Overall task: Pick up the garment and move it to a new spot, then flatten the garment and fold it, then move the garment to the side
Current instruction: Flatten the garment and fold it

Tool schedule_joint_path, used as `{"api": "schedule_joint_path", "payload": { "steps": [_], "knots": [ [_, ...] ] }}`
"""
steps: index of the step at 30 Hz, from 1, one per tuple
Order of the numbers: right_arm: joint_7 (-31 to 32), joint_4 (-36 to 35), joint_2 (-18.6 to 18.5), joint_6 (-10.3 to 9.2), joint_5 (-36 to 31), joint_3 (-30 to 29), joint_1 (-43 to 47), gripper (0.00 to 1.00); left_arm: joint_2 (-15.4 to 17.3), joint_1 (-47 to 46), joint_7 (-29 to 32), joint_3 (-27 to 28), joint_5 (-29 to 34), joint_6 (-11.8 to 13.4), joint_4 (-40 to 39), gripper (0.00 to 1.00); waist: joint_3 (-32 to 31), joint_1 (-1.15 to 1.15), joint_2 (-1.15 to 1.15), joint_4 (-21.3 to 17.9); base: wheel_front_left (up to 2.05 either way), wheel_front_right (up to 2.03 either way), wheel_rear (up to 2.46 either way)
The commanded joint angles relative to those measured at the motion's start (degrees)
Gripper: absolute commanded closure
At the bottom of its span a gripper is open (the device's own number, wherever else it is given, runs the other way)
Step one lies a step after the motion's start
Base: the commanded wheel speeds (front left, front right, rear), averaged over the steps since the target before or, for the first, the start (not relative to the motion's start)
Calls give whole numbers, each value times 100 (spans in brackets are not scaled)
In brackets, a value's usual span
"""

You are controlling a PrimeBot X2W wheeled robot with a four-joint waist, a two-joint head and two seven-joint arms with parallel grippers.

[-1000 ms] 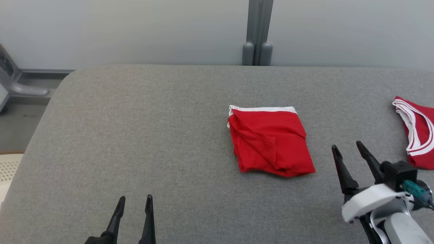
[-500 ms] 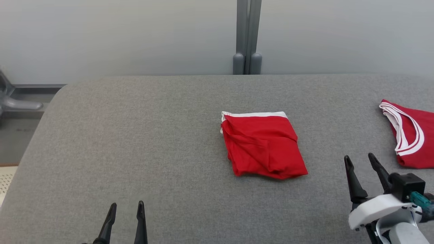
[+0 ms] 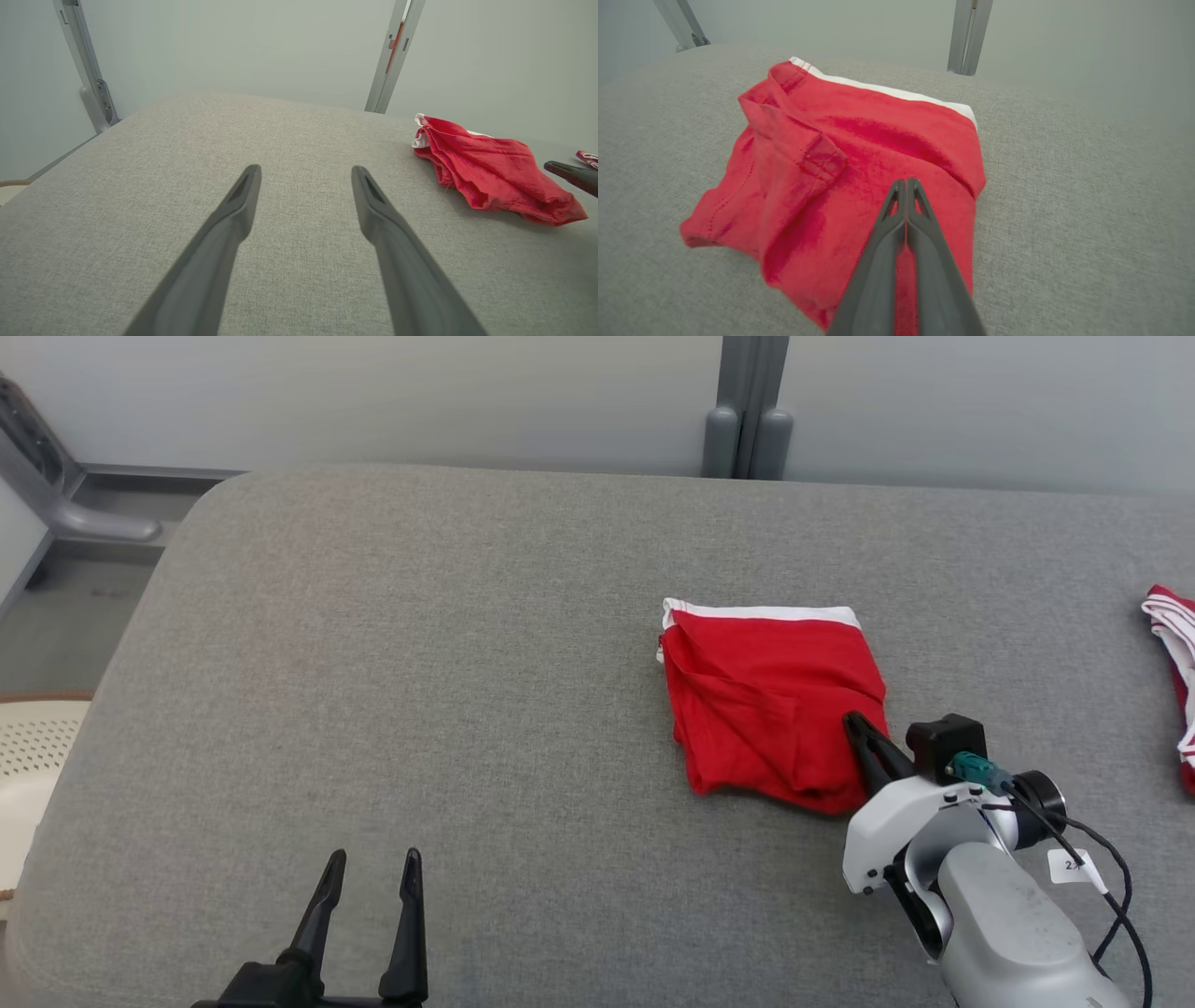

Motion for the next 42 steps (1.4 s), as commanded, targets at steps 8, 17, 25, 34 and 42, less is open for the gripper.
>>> {"api": "schedule_joint_path", "payload": {
  "steps": [8, 17, 25, 34, 42],
  "knots": [
    [-94, 660, 224, -10, -98, 386, -473, 100, 9, -135, -15, 17, -39, 14, 28, 0, 201, 0, 0, 257, 0, 0, 0],
    [-98, 513, 308, -10, 383, 1594, -273, 100, 9, -77, -14, -28, -71, 76, 39, 0, 99, 0, 0, 266, 0, 0, 0],
    [-100, -75, 309, -10, 1023, 2106, -118, 100, 9, 38, -15, 93, 16, 66, 59, 0, -204, 0, 0, 54, 0, 0, 0],
    [-99, -1792, -148, -10, 680, 759, 887, 0, 9, 24, -14, 335, 178, -54, 142, 0, -563, 0, 0, -393, 0, 0, 0],
    [-99, -3103, -494, -9, 547, -508, 2176, 0, 9, 118, -14, 421, 164, -184, 367, 0, -788, 0, 0, -654, 0, 0, 0]
  ]
}}
